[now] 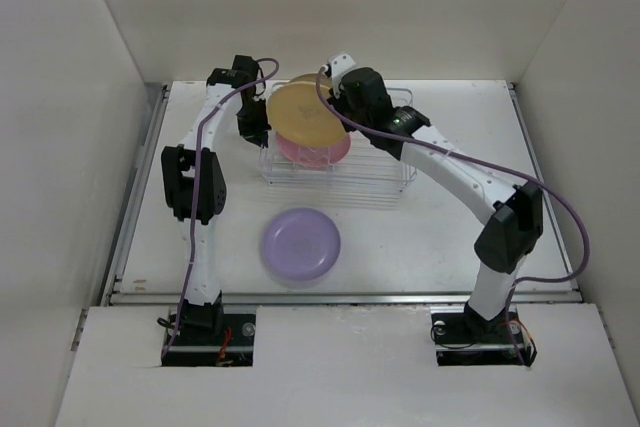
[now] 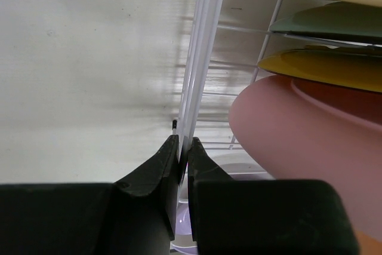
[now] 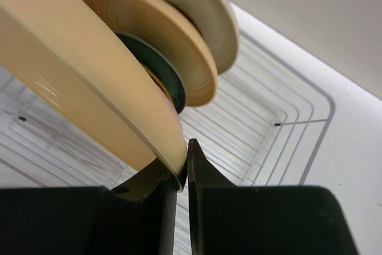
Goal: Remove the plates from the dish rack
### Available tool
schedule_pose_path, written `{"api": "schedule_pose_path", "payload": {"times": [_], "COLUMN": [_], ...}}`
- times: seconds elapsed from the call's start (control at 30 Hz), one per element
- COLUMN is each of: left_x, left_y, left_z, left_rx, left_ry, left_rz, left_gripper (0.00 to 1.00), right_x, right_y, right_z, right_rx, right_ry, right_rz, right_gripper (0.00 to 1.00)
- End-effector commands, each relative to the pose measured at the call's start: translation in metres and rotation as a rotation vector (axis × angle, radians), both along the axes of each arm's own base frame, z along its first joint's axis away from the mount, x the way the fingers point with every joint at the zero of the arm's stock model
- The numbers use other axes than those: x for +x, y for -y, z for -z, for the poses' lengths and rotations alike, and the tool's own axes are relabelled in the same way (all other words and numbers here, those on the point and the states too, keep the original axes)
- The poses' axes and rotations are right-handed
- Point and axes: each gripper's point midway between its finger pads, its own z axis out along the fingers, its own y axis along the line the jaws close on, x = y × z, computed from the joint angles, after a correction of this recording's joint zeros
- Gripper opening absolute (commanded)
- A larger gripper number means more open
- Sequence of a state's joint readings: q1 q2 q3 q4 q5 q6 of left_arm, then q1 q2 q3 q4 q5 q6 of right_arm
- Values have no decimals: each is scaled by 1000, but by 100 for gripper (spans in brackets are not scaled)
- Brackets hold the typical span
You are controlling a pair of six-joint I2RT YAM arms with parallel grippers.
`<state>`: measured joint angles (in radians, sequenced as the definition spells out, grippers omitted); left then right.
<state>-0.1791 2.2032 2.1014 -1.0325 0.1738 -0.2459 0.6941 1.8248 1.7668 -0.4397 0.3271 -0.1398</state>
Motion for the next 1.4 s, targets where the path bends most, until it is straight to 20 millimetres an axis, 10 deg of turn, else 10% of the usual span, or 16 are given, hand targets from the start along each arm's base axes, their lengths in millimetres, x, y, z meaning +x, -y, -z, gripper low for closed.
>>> {"api": "schedule_pose_path", "payload": {"times": [0.0,0.23,0.33,0.53,0.83,1.0,1.2,1.37], "left_x": [-22,-14,-13,-13,-22,-21,-19,-17], "left_y": [13,7,4,1,0,-2,-6,-15], "left_z": [18,11,10,-13,2,-3,-8,-17], "left_rx": [-32,-20,-32,-118,-108,-102,-78,-32], "left_ry": [-133,-100,-104,-77,-125,-104,-81,-50], "left_rz": [-89,-102,-119,-149,-152,-154,-127,-122], "left_gripper": [0,0,0,0,0,0,0,0], "right_x": [2,-6,-46,-167,-195,-193,-179,-149], "right_y": [4,21,2,-43,-54,-55,-47,-40], "right_z": [-48,-57,-48,47,129,153,121,41], "right_rx": [75,91,135,176,155,115,99,149], "right_ry": [126,116,-40,-591,-777,-806,-715,-477], "right_rz": [24,104,-91,-501,-440,-402,-350,-284], "right_gripper": [0,0,0,0,1,47,73,78]}}
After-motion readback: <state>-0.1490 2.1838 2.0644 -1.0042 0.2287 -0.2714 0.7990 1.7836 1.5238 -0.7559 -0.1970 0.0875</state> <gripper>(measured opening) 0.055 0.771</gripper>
